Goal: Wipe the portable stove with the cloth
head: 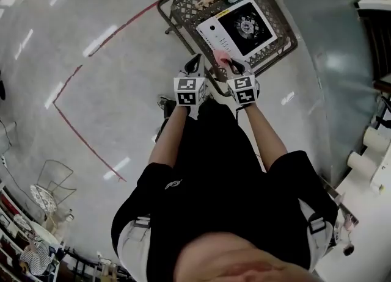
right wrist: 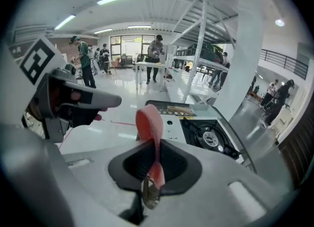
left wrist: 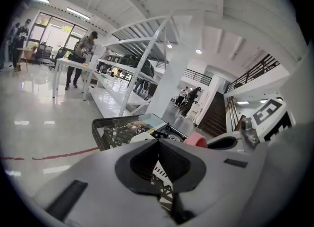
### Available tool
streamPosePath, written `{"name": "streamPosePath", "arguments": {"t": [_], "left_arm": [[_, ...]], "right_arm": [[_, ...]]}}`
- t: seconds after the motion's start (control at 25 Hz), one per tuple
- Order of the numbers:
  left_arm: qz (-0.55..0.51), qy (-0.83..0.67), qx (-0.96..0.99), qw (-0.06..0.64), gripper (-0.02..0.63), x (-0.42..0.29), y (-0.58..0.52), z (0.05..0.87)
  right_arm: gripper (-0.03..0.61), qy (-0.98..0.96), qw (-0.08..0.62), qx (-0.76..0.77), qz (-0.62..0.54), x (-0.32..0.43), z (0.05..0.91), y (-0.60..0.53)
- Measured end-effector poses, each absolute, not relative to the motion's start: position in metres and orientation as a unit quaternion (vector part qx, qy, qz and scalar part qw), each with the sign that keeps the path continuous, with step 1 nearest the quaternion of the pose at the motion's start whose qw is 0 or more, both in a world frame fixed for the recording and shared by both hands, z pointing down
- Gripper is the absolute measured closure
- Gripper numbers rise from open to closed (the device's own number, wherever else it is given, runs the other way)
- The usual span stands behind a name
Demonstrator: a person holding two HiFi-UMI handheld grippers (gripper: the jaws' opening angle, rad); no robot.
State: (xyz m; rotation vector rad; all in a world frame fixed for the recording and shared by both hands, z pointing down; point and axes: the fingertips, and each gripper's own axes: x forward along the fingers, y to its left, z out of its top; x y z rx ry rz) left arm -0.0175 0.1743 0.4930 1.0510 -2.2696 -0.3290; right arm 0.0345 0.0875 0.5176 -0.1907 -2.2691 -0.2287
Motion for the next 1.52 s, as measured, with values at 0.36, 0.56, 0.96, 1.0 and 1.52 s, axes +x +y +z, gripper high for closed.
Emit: {"name": "streamPosePath", "arguments": {"t": [0.36,0.56,0.96,1.0,1.52], "left_arm": [[-0.117,-0.888,0.294,0.334,0.614,0.006,0.090,0.542],[-0.156,-0.903,0.175,0.360,0.614,0.021,0.055,0.560],[-0.123,-0.916,0.121,0.361,0.614,0.039,0.036,0.546],[-0.119,-0.916,0.121,0.365,0.614,0.041,0.036,0.549],[-0.135,-0.905,0.137,0.379,0.614,0.029,0.036,0.564]], "right_arm": [[0.554,-0.898,0.401,-0.166,-0.073,0.058,0.544,-0.001],[0.554,-0.864,0.410,-0.284,-0.068,0.062,0.572,-0.041],[0.554,-0.844,0.417,-0.335,-0.040,0.071,0.605,-0.029],[0.554,-0.844,0.420,-0.330,-0.040,0.069,0.609,-0.032],[0.554,-0.842,0.450,-0.288,-0.077,0.060,0.625,-0.063]]}}
